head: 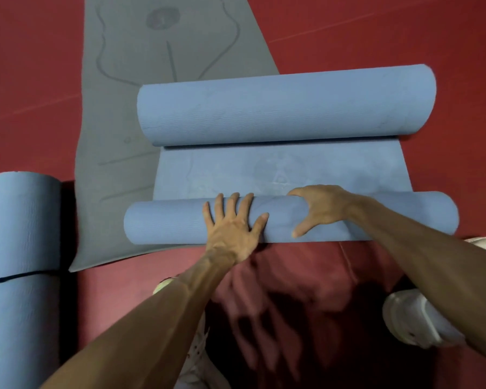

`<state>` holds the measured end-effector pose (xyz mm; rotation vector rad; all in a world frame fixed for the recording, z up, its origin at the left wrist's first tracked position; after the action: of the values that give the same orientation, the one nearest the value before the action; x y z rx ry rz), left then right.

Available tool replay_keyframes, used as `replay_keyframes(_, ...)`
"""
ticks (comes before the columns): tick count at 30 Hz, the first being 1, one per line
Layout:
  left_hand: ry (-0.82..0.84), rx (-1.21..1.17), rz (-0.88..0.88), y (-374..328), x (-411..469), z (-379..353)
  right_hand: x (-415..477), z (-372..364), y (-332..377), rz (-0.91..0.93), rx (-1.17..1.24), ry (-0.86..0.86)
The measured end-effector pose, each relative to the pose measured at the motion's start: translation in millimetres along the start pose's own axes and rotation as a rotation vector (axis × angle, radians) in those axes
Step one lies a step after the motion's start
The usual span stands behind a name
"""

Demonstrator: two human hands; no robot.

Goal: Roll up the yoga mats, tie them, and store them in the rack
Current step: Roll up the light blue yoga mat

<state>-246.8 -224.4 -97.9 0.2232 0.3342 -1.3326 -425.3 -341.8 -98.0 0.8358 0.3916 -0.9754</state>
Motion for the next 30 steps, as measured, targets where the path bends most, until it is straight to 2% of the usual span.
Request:
replay_keyframes(8,0.001,0.059,-0.017,0,33,13,-13,-11,-1,0.119,-0.194,-0.276)
replay_keyframes(13,-0.025,0.069,-0.048,2,60,25,-19,-31,3,0.21,-0.263,-0.649)
replay_keyframes(21,0.028,0.012,-0.072,4,112,39,-11,-43,3,0.15,-0.329,-0.742)
replay_keyframes(24,-0.075,-0.066,-0.103,2,120,43,0,-33,1,0.147,-0.346,-0.755)
replay_keyframes(26,-0.179,-0.09,-0.2,-1,116,46,8,-28,-2,0.13,-0.341,-0.752)
replay_keyframes(28,-0.188,-0.053,-0.281,-4,110,49,14,-23,-3,0.128,-0.336,-0.739)
replay_keyframes(30,-0.138,-0.028,-0.259,-7,107,49,15,-15,-2,0.12,-0.371,-0.686)
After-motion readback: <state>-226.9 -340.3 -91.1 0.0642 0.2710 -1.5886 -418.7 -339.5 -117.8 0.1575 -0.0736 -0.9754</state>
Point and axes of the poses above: each hand's wrist, its own x-axis towards the middle knuckle, its own z-axis out of the back of the hand, y = z × x, the point moved 2 cm from there along x, towards the middle knuckle, and after that the axes turned 10 degrees about x, right-handed, at the moved point
